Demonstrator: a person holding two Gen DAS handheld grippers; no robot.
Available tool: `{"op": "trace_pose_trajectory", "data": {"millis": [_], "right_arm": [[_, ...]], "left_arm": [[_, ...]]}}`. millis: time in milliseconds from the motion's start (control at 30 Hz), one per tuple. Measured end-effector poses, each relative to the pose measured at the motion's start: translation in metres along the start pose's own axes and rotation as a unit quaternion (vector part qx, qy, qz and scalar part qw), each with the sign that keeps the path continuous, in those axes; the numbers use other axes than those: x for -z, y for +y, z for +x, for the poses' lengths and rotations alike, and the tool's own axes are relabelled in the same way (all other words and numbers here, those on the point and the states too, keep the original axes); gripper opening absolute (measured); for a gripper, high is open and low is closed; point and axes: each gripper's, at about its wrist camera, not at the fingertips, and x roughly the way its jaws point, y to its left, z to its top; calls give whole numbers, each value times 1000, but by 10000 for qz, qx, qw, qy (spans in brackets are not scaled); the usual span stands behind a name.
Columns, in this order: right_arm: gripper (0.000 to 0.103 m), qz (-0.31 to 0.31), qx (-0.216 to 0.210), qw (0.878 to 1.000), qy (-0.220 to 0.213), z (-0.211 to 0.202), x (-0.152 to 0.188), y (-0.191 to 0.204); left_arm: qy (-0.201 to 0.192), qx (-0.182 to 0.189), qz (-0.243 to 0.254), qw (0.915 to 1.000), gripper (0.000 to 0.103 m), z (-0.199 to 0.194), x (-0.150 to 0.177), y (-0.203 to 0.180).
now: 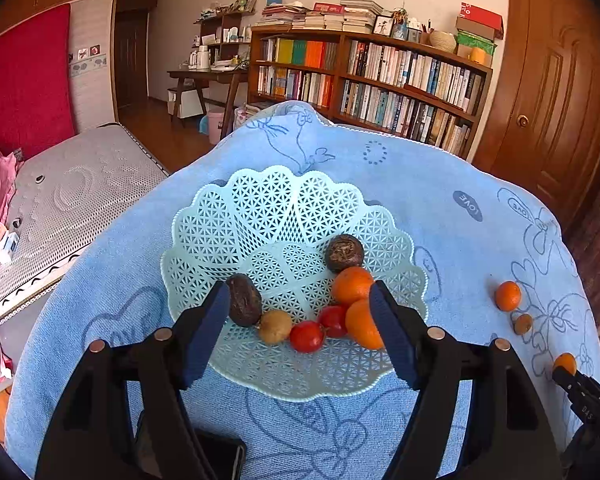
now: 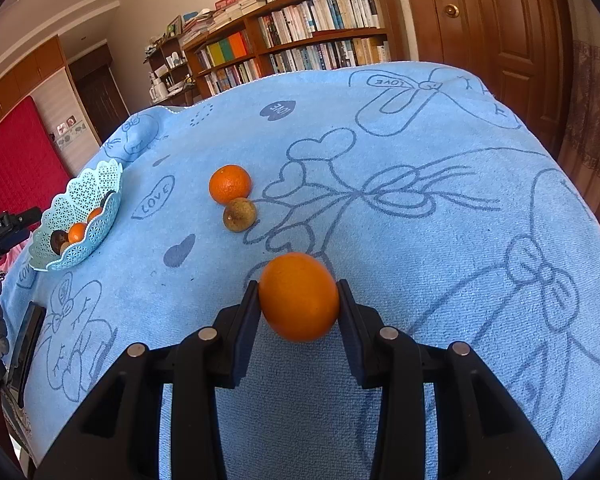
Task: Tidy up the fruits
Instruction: 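Carry the held orange into the basket and open the right tool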
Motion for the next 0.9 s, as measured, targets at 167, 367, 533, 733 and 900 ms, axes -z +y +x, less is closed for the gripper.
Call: {"op": "trace_pose_trajectory", "data": {"millis": [167, 367, 533, 733, 900], "right_arm": [[39, 47, -7, 10000, -54, -4, 0, -4], [39, 153, -115, 9998, -11, -6, -7, 1], [39, 3, -386, 9993, -27, -6, -23, 31], [39, -351, -880, 9955, 4, 3, -44, 96], [38, -655, -1393, 9880, 90, 14, -56, 160]], "left_arm": [[-33, 130, 28, 9999, 78, -11, 6, -3], [-294, 147, -124, 9994, 87, -35, 8, 12], [-470, 181, -281, 9983, 91, -50, 7, 26], [-687, 94, -471, 9965, 95, -62, 4, 44], [-885, -34, -655, 9939, 95, -71, -3, 57]]}}
